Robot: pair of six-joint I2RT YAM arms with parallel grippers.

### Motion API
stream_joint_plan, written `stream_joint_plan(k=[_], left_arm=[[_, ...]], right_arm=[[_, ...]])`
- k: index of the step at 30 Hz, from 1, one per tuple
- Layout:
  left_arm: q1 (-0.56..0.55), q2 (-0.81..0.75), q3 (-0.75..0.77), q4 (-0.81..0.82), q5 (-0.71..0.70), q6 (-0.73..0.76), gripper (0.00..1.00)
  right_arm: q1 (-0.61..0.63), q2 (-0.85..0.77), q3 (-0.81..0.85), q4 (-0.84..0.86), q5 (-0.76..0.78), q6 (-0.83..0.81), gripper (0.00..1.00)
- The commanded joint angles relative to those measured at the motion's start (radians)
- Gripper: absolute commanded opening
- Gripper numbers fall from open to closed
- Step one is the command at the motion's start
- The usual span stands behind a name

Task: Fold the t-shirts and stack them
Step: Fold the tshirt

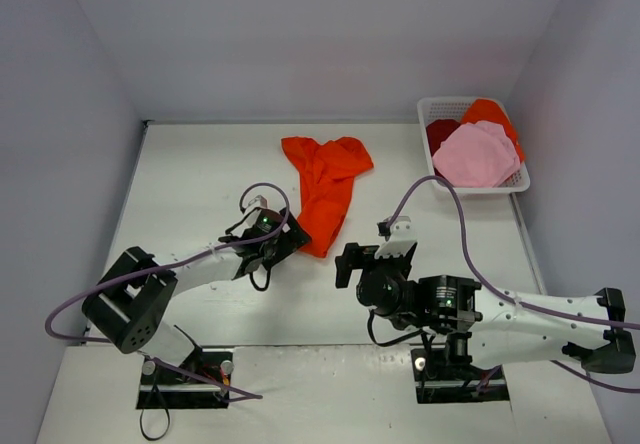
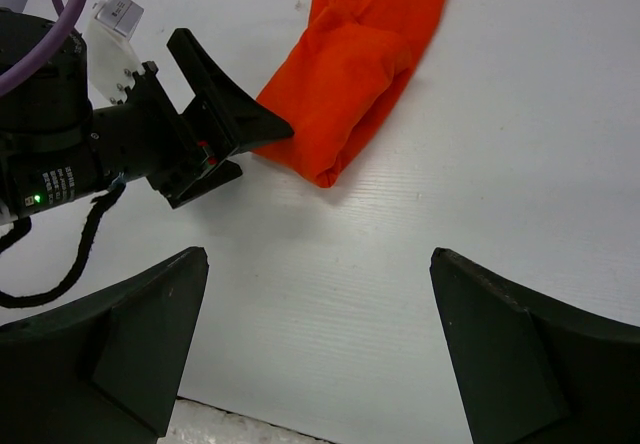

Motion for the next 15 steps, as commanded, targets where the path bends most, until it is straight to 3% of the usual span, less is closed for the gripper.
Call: stream_joint_plan(k=[1,15], left_arm=[[-0.011,-0.01,0.029,0.064,-0.015,-0.026,0.86],[-0.041,0.077,0.113,0.062,-0.051,-0.046,0.84]], right_arm=[[0.001,0.01,0.03,0.008,0.069,-0.003,0.9],[0.001,-0.007,0.004,0.008,0.063,0.014,0.9]])
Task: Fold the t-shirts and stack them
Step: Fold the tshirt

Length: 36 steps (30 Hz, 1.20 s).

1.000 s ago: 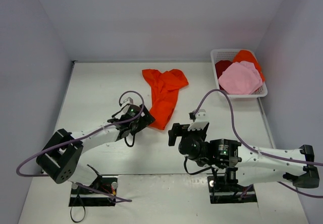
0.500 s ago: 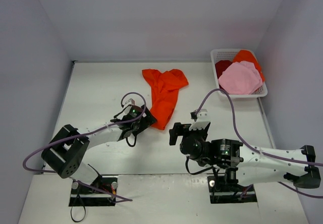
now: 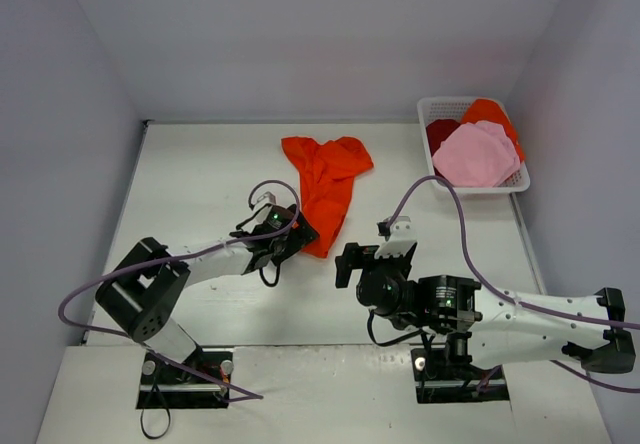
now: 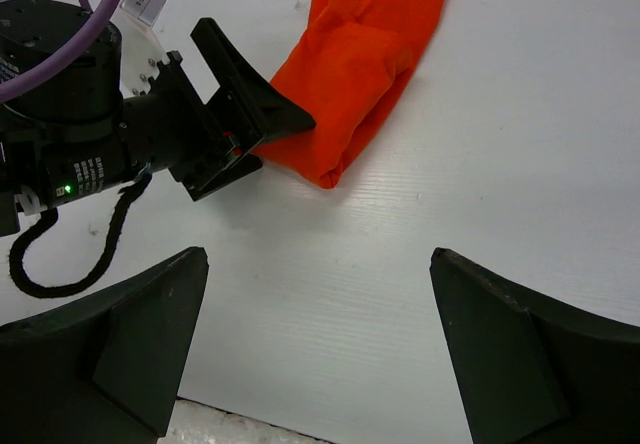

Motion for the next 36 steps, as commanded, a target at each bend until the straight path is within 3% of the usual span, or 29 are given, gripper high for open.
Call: stream_joint_plan(k=[1,7,9,12,21,36], left_arm=[[-0.012,0.014,0.063,0.042,-0.029,-0.009,0.82],[-0.018,0.035,0.074,0.045,-0.037,-0.009,0.7],[-0.018,0.034,0.066,0.051,-0.039,-0.008,0.59],[-0.018,0.029,0.06,0.05,-0.042,-0.009,0.51],[-0.018,0.022,0.061,0.053,-0.054,-0.005,0.41],[-0.018,0.002,0.118,0.014,-0.052,0.033,0.06]], right_arm=[[0.001,-0.01,0.001,0.008,0.061,0.016,0.9],[-0.001,-0.02,-0.009,0.008,0.06,0.021,0.9],[0.001,-0.023,-0.012,0.008,0.06,0.022,0.9],[-0.001,-0.027,-0.016,0.008,0.06,0.025,0.9],[-0.001,-0.006,-0.027,0.007,0.052,0.039,0.9],[-0.001,-0.018,-0.045,0.007,0.032,0.05,0.9]])
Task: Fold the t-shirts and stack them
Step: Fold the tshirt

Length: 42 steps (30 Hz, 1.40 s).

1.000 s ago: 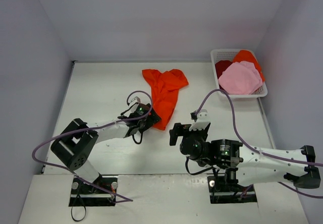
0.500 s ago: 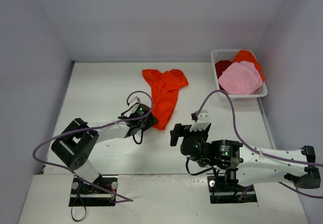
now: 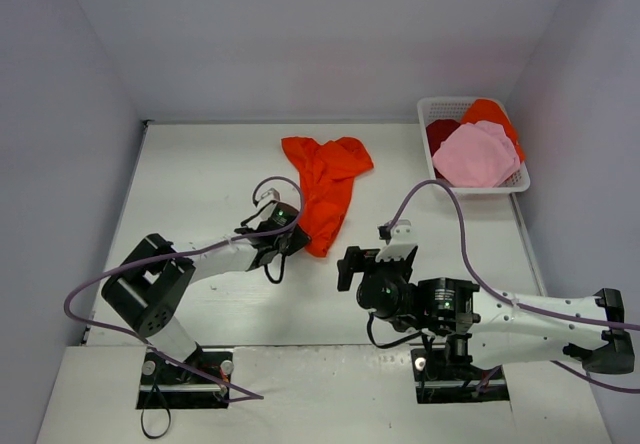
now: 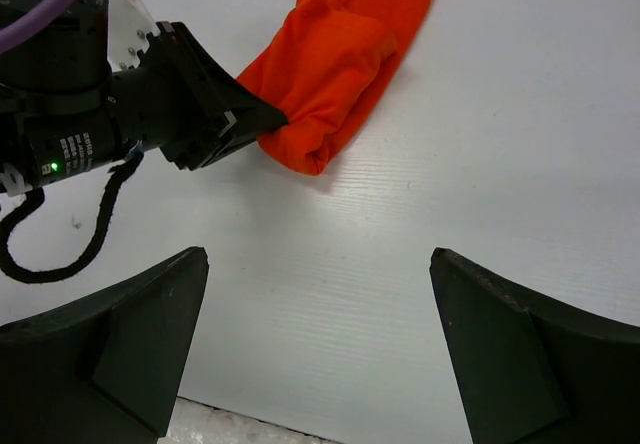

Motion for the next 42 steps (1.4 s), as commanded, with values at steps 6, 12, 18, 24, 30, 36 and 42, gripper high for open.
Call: stream_joint_plan(k=[6,12,18,24,30,36,42], left_arm=[[-0.002,-0.074,0.137,-0.04,-0.055,0.07,0.0],[0.01,-0.097,0.232,-0.106,-0.112,0.13,0.0],[0.033,-0.085,0.309,-0.152,-0.103,0.159,0.0],[0.045,-0.047,0.407,-0.178,-0.094,0.182,0.0],[0.064,-0.007,0.441,-0.166,-0.068,0.185,0.0],[0.088,0.062,0.486,-0.152,-0.023,0.198,0.0],[0.11,0.127,0.533,-0.15,0.003,0.205,0.0]], right_arm=[[-0.001,-0.011,-0.02,0.009,0.031,0.042,0.89],[-0.001,-0.039,-0.023,0.009,0.029,0.038,0.89],[0.001,-0.039,-0.026,0.009,0.031,0.043,0.89],[0.001,-0.014,-0.023,0.009,0.029,0.052,0.89],[0.002,-0.02,-0.029,0.009,0.031,0.06,0.89],[0.001,-0.04,-0.041,0.009,0.028,0.071,0.89],[0.001,-0.045,-0.049,0.009,0.029,0.075,0.89]])
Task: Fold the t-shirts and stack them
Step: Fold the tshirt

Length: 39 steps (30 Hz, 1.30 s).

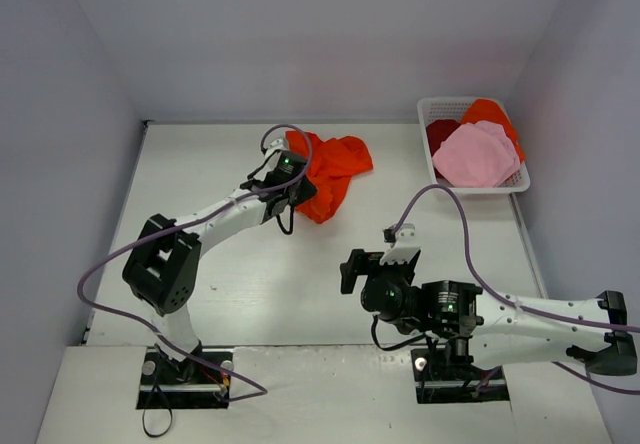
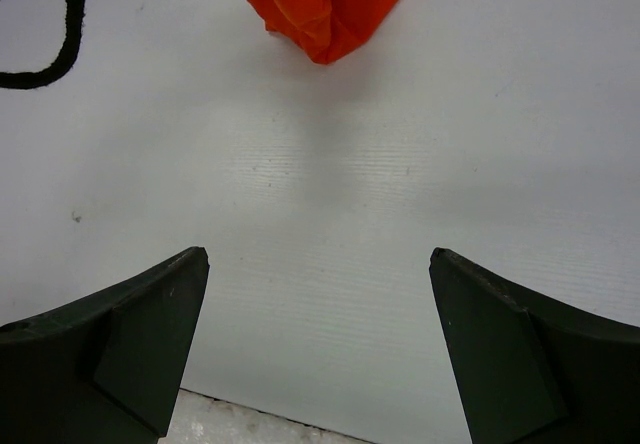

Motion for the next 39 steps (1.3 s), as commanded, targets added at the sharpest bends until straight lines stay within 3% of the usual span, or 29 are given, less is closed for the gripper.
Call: stream_joint_plan(k=[1,18,39], left_arm=[[0.023,-0.013,0.074,0.05,0.019,0.023,0.0],[0.117,0.154,0.271,0.05,0.118,0.003,0.0],[0.117,0.064,0.289,0.037,0.138,0.041,0.0]], right_arm=[[0.001,-0.012,0.0,0.01,0.047,0.032,0.89],[0.002,0.006,-0.008,0.01,0.047,0.052,0.89],[-0.001,0.035,-0.012,0.015,0.052,0.066,0.89]])
